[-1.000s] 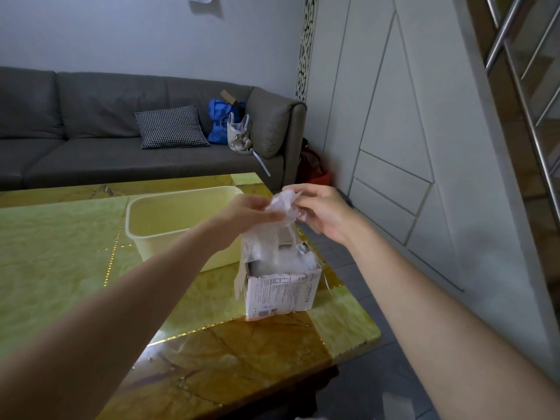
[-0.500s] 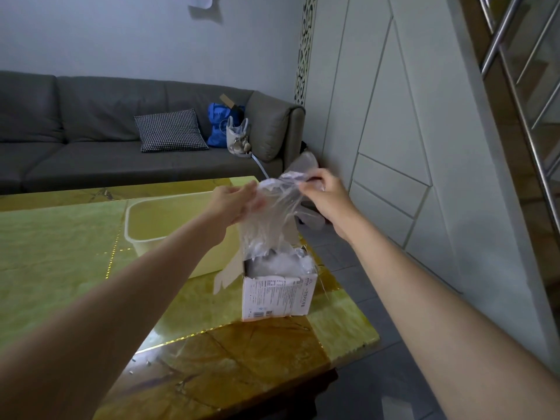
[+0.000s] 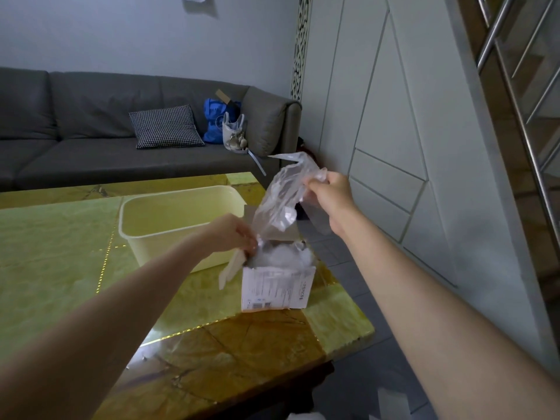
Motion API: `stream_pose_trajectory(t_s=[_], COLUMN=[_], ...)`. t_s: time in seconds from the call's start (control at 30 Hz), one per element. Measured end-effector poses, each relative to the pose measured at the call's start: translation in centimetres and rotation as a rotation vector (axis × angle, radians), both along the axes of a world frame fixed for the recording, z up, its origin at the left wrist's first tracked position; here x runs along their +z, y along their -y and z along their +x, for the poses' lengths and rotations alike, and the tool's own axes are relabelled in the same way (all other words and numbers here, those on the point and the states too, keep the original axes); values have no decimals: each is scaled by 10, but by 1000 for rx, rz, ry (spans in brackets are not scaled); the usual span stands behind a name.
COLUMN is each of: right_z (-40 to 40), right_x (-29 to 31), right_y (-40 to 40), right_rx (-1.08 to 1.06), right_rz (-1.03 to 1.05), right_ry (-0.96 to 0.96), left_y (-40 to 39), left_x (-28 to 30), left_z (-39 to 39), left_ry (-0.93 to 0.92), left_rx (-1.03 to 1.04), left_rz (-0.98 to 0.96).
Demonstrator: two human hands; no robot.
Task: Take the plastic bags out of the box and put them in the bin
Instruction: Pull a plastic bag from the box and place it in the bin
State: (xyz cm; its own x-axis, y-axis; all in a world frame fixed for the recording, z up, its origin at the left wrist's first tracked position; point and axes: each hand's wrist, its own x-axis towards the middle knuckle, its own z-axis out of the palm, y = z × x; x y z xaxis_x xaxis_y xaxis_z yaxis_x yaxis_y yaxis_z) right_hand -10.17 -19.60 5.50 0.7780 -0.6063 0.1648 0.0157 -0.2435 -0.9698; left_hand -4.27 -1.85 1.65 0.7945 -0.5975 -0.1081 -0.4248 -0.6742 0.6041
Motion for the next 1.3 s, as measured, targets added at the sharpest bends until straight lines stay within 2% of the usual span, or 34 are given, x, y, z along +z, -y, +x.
stream_pose_trajectory(t_s=[0.07,0.13,0.2,0.27,0.3,0.33,0.4,0.5,0.57,0.67,0.7,0.77,0.83,0.9,0.97,1.03,1.13,1.2,1.3], right_z=[-4,-8,-11,-11,-11,-11,-11,-12,-14,-14,-13,-9,-6,-4,1,2,9,11,14], right_x=[-7,-14,-18,-19,-18,-16,-11,-6,-9,-17,-18,-13,4,22,33,38,44,47,53], right_y=[9,15,15,12,11,10,8,6,7,7,6,2,-6,-20,-36,-48,-48,-47,-47], right_rx=[-61,-58,13,73,94,113,153,176,190,229,200,94,76,249,456,461,277,270,287], right_rz=[77,147,217,279,306,338,414,423,334,33,-124,-435,-649,-804,-923,-982,-864,-683,-453], right_ry=[-5,-41,-69,-66,-61,-51,-15,-9,-52,-220,-298,-376,-270,-156,-190,-192,-44,11,33], left_y=[0,2,7,13,15,16,14,11,8,3,1,-2,-3,-3,0,2,-10,-23,-38], left_x=[-7,-11,-6,5,11,15,20,19,22,31,34,38,42,49,58,66,69,63,58], left_z=[3,7,6,2,1,0,-3,1,2,8,9,10,11,12,8,2,1,6,14], left_ry=[53,92,29,-207,-332,-389,-391,-239,-153,-180,-159,-29,107,161,162,112,-37,-138,-91], left_rx=[-27,-9,100,199,196,153,39,34,149,325,334,305,259,210,159,108,56,22,90], left_rz=[126,127,-98,-409,-500,-509,-422,-419,-503,-683,-675,-531,-416,-388,-379,-372,-378,-336,-267])
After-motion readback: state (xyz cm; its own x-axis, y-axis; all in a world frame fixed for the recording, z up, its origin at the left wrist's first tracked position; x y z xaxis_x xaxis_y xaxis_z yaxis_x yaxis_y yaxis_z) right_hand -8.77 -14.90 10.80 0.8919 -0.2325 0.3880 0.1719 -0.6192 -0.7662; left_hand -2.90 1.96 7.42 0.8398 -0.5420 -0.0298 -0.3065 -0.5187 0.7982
